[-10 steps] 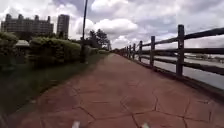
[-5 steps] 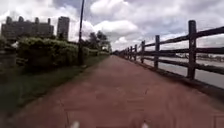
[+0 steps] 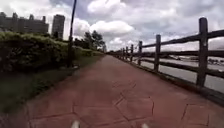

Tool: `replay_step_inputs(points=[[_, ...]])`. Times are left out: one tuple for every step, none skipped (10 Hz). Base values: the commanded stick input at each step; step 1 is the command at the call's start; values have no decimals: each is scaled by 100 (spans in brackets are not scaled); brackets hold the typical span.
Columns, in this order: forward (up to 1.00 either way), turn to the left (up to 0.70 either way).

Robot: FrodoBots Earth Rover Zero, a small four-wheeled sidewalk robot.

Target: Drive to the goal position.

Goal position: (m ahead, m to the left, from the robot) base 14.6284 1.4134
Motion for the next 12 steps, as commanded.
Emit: replay_step_inputs(points=[[100, -7], [100, 0], [100, 0], [100, 0], [100, 0], [100, 0], [100, 0], [100, 0], [100, 0], [100, 0], [100, 0], [100, 0]])
